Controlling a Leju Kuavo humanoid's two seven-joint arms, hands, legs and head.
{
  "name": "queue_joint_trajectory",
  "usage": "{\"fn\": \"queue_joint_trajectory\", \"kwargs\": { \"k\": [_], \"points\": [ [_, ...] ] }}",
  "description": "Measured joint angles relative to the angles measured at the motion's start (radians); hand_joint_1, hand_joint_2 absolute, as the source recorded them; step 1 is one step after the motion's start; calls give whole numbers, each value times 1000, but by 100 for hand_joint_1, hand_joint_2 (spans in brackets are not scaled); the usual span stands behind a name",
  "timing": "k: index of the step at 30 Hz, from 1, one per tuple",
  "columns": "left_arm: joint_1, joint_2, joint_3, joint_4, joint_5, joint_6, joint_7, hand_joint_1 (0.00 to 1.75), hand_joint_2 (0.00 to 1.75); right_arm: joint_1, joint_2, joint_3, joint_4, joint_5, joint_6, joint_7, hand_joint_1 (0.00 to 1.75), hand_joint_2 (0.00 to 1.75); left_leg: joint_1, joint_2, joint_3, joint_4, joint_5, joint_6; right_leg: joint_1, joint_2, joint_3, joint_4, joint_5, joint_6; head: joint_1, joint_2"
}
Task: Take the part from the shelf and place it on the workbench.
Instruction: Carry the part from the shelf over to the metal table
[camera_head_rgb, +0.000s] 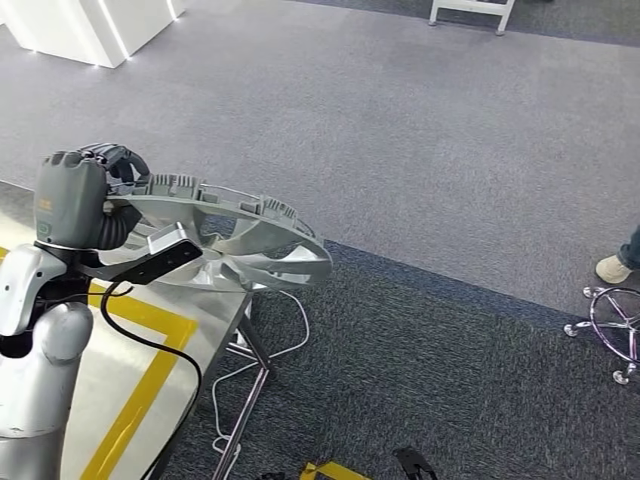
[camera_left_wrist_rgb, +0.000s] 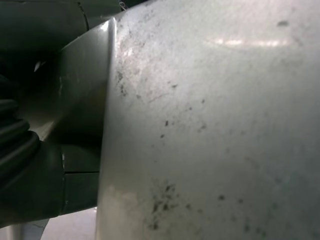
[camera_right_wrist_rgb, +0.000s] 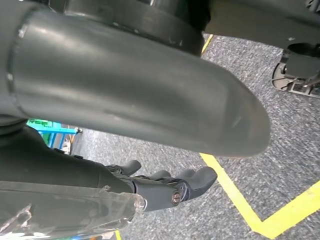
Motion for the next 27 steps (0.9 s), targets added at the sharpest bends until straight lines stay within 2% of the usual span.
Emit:
{"fn": "queue_joint_trajectory", "kwargs": {
  "k": [2, 3, 4, 6, 8, 9, 11, 12, 13, 14, 15, 16, 18, 19, 21, 23, 25, 27],
  "points": [
    [-1, 0, 0, 0, 0, 0, 0, 157, 175, -1, 0, 0, 0, 0, 0, 0, 0, 0, -2, 23, 70, -138, 55, 4, 4, -8, 4, 1, -5, 6, -1, 0],
    [-1, 0, 0, 0, 0, -1, 0, 157, 175, -1, 0, 0, 0, 0, 0, 0, 0, 0, -4, 32, 92, -181, 65, 7, 7, -11, 5, 2, -7, 10, 0, 0],
    [-2, 0, 0, 0, 0, -1, 0, 157, 175, -1, 0, 0, 0, 0, 0, 0, 0, 0, -6, 36, 101, -201, 64, 11, 10, -15, 6, 2, -9, 15, 1, 0],
    [-1, 0, 0, 0, 0, -1, 0, 157, 175, -1, 0, 0, 0, 0, 0, 0, 0, 0, -7, 26, 103, -205, 62, 23, 10, -24, 8, -1, -12, 24, 3, 0],
    [-2, 0, 0, 0, 0, -1, 1, 157, 175, -2, 0, 0, 0, 0, 0, 0, 0, 0, -4, 16, 105, -209, 64, 36, 7, -15, -5, 25, -31, 35, 5, 0],
    [-3, 0, 0, 0, 0, -1, 1, 157, 175, -2, 0, 0, 0, 0, 0, 0, 0, 0, -1, 12, 106, -210, 65, 41, 7, -5, -27, 68, -53, 39, 7, 0],
    [-3, 0, 0, 1, 0, -2, 2, 157, 175, -1, 0, 0, 0, 0, 1, 0, 0, 0, -1, 2, 107, -210, 64, 47, 6, 13, -95, 202, -110, 43, 11, 0],
    [-4, 0, 1, 2, 0, -4, 6, 157, 175, 0, 0, 0, 0, 0, 1, 0, 0, 0, -1, -4, 107, -210, 64, 48, 6, 16, -128, 261, -126, 44, 11, 0],
    [-6, 0, 3, 4, 1, -7, 11, 157, 175, 0, 0, 0, 0, 0, 2, 0, 0, 0, -1, -11, 107, -209, 64, 48, 6, 17, -147, 288, -125, 44, 12, 0],
    [-8, 1, 7, 8, 3, -11, 17, 157, 175, 1, 0, 0, 0, 0, 3, 0, 0, 0, -1, -17, 108, -209, 63, 48, 5, 17, -148, 276, -104, 44, 12, 0],
    [-12, 3, 11, 12, 5, -15, 21, 157, 175, 0, 0, 0, 0, 1, 4, 0, 0, 0, 0, -23, 109, -209, 62, 46, 4, 18, -128, 224, -68, 43, 13, 0],
    [-16, 5, 16, 17, 8, -18, 23, 157, 175, 0, 0, 0, 0, 1, 5, 0, 0, 0, 0, -28, 111, -208, 61, 43, 1, 25, -96, 151, -32, 44, 12, 0],
    [-26, 9, 26, 26, 11, -20, 25, 157, 175, -2, 0, 0, 0, 2, 5, -1, 0, 0, -1, -38, 109, -203, 59, 34, -3, 41, -38, 36, 7, 42, 12, 0],
    [-31, 10, 30, 29, 11, -21, 25, 157, 175, -2, 0, 0, 0, 2, 6, -2, 0, 0, -2, -42, 107, -202, 60, 28, -3, 46, -26, 14, 10, 39, 12, 0],
    [-37, 14, 37, 35, 12, -21, 25, 157, 175, -3, 0, 0, 0, 2, 6, -2, 0, 0, 0, -48, 105, -205, 64, 18, 0, 44, -22, 10, 11, 26, 11, 0],
    [-38, 17, 42, 40, 12, -22, 25, 157, 175, -6, 0, 0, 0, 2, 6, 5, 0, 0, 1, -39, 97, -189, 48, 10, 0, 38, -21, 7, 14, 12, 8, 0],
    [-40, 20, 45, 45, 12, -22, 25, 157, 175, -6, 0, 0, 0, 2, 6, 9, 0, 0, 1, -18, 56, -96, -7, 2, -1, 31, -20, 4, 16, 2, 2, 0],
    [-41, 21, 45, 50, 12, -22, 25, 157, 175, -5, 0, 0, 0, 2, 6, 9, 0, 0, 1, -7, -8, 38, -64, -2, 0, 21, -21, 4, 15, -2, 0, 0]
  ]
}}
